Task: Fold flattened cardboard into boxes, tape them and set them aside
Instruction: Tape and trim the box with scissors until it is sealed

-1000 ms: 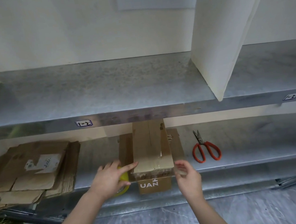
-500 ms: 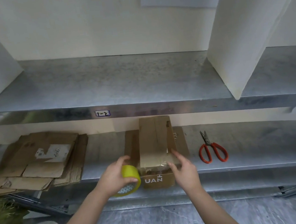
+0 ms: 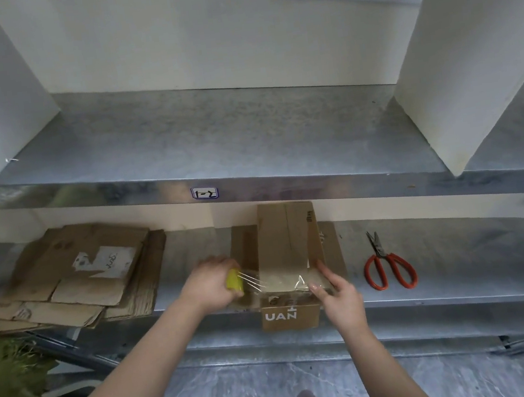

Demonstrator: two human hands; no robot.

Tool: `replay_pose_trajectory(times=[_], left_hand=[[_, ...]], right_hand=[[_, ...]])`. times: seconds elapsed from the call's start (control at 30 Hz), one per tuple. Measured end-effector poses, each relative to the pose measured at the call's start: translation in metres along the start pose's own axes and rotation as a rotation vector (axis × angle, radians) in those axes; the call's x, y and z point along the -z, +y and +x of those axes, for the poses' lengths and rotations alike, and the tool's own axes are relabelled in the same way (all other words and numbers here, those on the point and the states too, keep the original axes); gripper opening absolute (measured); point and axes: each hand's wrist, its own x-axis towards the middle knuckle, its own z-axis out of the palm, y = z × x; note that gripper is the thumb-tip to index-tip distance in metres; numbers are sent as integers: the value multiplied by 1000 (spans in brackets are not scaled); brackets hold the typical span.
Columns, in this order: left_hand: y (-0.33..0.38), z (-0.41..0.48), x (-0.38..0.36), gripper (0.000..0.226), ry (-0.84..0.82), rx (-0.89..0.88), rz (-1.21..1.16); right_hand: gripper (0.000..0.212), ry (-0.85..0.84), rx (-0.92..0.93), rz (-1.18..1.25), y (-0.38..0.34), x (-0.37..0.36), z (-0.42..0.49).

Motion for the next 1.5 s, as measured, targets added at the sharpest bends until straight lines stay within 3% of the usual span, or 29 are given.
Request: replay_pose_trajectory(times=[0.2, 0.6, 1.07, 1.2, 1.33, 1.5], left_hand=[[-7, -8, -3, 49, -46, -41, 240], [-5, -28, 19, 59, -125, 11, -53], [-8, -23, -3, 62, -183, 55, 24], [-5, -23, -15, 58, -78, 83, -3], [-3, -29, -14, 47, 84, 59, -15], [-1, -28, -9, 47, 115, 28, 90]], right_hand=[[54, -7, 34, -25, 0, -2, -3], [57, -28, 59, -56, 4, -1, -3], [54, -13, 92, -92, 7, 0, -3], [53, -24, 211, -258, 11, 1, -7], [51, -45, 218, -237, 16, -1, -2], [53, -63, 231, -246, 15, 1, 0]])
